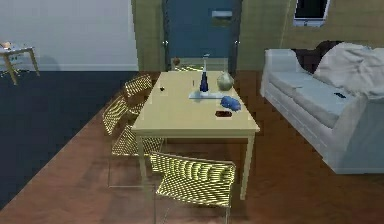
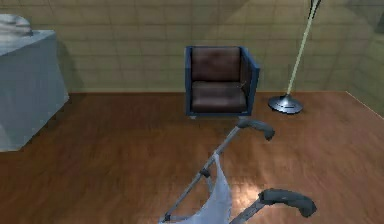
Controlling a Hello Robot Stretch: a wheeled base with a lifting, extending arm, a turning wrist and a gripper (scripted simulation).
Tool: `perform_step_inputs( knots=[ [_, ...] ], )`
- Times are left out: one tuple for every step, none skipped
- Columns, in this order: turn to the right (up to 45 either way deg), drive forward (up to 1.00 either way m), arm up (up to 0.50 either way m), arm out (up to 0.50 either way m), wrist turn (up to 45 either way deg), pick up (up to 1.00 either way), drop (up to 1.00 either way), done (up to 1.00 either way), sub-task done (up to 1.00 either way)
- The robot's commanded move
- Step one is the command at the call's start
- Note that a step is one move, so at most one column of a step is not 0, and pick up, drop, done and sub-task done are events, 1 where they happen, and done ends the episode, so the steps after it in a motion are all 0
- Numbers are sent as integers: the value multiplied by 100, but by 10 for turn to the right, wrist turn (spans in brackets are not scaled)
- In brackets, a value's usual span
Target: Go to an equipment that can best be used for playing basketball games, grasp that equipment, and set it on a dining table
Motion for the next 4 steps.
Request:
perform_step_inputs(
  knots=[
    [-450,0,0,0,0,0,0,0,0],
    [-450,0,0,0,0,0,0,0,0],
    [0,25,0,0,0,0,0,0,0],
    [420,0,0,0,0,0,0,0,0]
  ],
)
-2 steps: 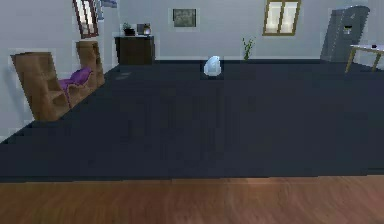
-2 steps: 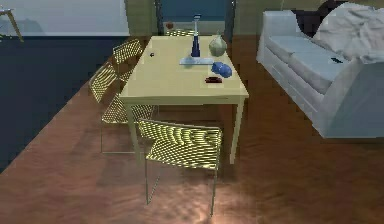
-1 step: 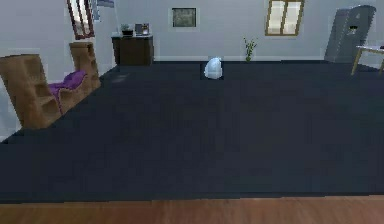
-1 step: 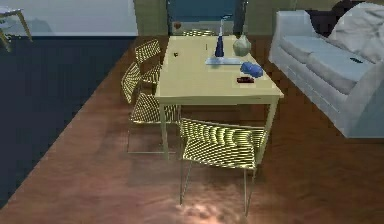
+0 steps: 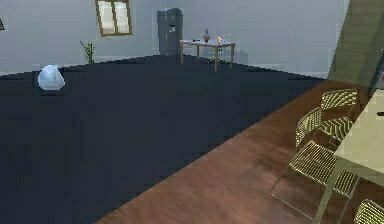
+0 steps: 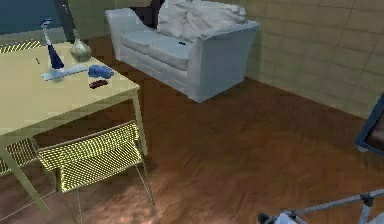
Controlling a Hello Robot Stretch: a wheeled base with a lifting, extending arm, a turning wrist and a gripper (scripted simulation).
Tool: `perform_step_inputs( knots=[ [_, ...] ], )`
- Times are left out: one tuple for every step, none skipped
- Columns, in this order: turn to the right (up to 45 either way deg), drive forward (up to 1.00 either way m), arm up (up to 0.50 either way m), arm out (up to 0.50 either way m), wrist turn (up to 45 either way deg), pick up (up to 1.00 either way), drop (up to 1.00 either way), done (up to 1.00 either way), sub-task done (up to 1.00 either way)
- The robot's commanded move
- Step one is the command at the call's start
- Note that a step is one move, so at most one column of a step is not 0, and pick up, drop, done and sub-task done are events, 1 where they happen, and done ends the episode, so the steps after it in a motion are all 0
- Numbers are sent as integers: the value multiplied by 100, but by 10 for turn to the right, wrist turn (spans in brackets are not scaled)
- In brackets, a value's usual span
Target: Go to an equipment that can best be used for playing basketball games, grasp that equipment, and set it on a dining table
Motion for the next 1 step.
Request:
perform_step_inputs(
  knots=[
    [30,0,0,0,0,0,0,0,0]
  ],
)
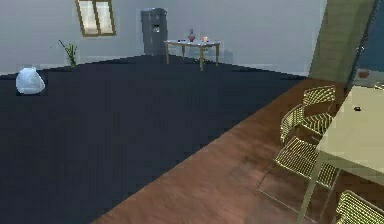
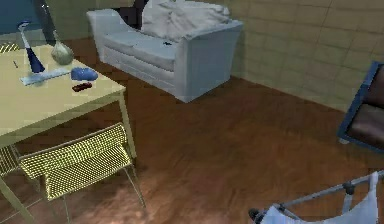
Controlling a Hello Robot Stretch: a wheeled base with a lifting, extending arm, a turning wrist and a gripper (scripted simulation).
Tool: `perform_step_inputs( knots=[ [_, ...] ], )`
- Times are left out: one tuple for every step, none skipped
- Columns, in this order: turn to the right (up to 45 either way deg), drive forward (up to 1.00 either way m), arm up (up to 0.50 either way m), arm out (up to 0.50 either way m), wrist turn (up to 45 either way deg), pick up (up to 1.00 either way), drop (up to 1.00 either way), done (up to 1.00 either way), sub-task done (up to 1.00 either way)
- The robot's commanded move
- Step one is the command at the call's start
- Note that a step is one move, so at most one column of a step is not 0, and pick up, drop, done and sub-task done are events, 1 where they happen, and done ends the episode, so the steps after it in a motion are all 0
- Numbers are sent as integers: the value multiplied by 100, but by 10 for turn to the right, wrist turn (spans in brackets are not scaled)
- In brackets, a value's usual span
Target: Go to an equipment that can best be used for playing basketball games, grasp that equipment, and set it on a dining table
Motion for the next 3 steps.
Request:
perform_step_inputs(
  knots=[
    [0,100,0,0,0,0,0,0,0],
    [0,70,0,0,0,0,0,0,0],
    [390,0,0,0,0,0,0,0,0]
  ],
)
